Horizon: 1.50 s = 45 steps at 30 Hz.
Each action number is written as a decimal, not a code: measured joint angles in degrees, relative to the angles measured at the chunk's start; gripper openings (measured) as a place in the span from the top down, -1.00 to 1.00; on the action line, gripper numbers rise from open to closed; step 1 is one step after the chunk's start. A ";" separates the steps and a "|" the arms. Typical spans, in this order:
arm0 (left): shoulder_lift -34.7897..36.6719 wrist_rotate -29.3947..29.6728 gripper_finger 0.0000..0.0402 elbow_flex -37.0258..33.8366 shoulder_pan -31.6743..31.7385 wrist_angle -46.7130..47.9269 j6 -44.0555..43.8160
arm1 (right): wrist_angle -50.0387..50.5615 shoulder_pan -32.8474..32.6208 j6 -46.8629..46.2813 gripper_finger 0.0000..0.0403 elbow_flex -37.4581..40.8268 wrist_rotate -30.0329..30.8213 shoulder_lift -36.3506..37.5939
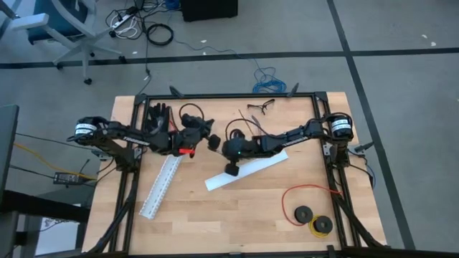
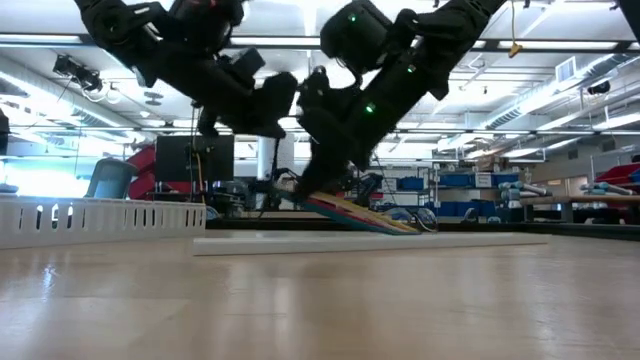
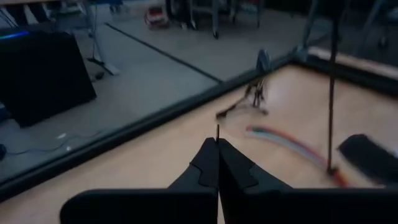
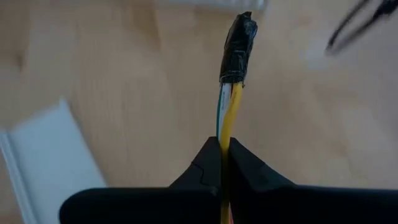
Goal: Ziptie cables
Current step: Wrap the cables together using a zip tie
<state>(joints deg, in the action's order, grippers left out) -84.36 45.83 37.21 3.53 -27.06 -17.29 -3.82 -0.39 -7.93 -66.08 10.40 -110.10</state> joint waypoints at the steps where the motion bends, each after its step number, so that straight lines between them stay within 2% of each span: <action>1: 0.00 1.07 1.00 0.00 -0.45 -1.14 -0.12 | -0.88 0.23 -0.59 1.00 -0.21 0.60 0.02; 6: 0.00 5.43 1.00 0.00 -2.23 -3.94 -4.08 | -0.85 1.95 -4.27 1.00 -1.01 5.58 0.02; 9: 0.00 5.55 1.00 0.00 -3.04 -3.96 -6.09 | 0.45 3.07 -9.00 1.00 -1.01 9.42 0.02; 15: 0.00 5.59 1.00 0.00 -4.76 -6.88 -7.07 | 1.09 4.73 -14.85 1.00 -1.03 10.47 0.04; 23: 0.00 5.61 0.99 0.00 -5.12 -6.56 -8.81 | 1.77 4.25 -18.25 1.00 -1.06 16.43 0.09; 28: 0.02 5.14 0.98 0.00 -5.14 -5.76 -14.37 | -0.17 4.39 -12.02 0.99 -1.06 15.16 0.09; 35: 0.02 0.95 0.95 0.00 -5.16 -4.43 -14.66 | -0.24 4.41 -8.43 0.98 -1.06 13.34 0.09; 39: 0.02 -1.75 0.84 0.00 -5.16 -4.02 -13.54 | -0.21 4.40 -7.24 0.98 -1.06 11.59 0.09; 45: 0.02 -2.65 0.60 0.00 -5.16 -2.85 -13.03 | -0.09 4.07 -5.98 0.98 -1.06 10.43 0.09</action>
<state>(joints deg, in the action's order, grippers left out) -84.33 43.18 37.21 -1.63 -29.91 -30.33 -3.91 3.68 -13.91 -67.13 20.83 -110.02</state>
